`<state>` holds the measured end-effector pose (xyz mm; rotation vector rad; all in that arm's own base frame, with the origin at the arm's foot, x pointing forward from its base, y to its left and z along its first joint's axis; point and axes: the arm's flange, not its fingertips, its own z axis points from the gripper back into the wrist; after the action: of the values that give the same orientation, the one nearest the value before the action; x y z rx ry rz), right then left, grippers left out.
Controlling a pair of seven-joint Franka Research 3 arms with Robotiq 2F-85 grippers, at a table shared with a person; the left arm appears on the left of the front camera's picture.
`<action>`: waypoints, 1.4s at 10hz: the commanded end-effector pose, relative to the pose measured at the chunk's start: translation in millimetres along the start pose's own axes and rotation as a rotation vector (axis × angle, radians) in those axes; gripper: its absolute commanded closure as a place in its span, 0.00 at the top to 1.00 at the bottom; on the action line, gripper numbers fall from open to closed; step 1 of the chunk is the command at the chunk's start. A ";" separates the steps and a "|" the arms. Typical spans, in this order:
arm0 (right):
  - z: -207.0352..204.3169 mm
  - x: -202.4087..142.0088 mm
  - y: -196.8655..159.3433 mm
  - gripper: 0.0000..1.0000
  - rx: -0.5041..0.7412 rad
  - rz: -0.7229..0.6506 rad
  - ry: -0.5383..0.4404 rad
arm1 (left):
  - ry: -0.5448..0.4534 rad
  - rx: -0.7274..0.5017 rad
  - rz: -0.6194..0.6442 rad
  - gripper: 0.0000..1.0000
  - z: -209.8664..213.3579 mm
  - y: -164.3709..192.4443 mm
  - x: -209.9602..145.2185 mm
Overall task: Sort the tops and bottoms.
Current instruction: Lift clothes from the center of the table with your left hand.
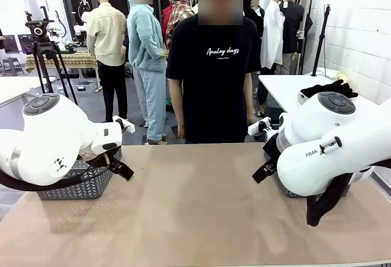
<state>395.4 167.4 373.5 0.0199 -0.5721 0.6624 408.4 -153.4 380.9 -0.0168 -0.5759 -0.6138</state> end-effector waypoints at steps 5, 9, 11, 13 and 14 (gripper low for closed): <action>0.0 0.0 -0.1 1.00 0.000 -0.001 0.000 | -0.008 0.003 0.004 1.00 3.1 1.9 1.2; 0.0 0.0 -0.1 1.00 0.000 -0.001 0.000 | -0.008 0.003 0.004 1.00 3.1 1.9 1.2; 0.0 0.0 -0.1 1.00 0.000 -0.001 0.000 | -0.008 0.003 0.004 1.00 3.1 1.9 1.2; 0.0 0.0 -0.1 1.00 0.000 -0.001 0.000 | -0.008 0.003 0.004 1.00 3.1 1.9 1.2; 0.0 0.0 -0.1 1.00 0.000 -0.001 0.000 | -0.008 0.003 0.004 1.00 3.1 1.9 1.2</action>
<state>395.4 167.3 373.5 0.0199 -0.5721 0.6623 408.5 -153.5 381.0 -0.0168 -0.5762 -0.6139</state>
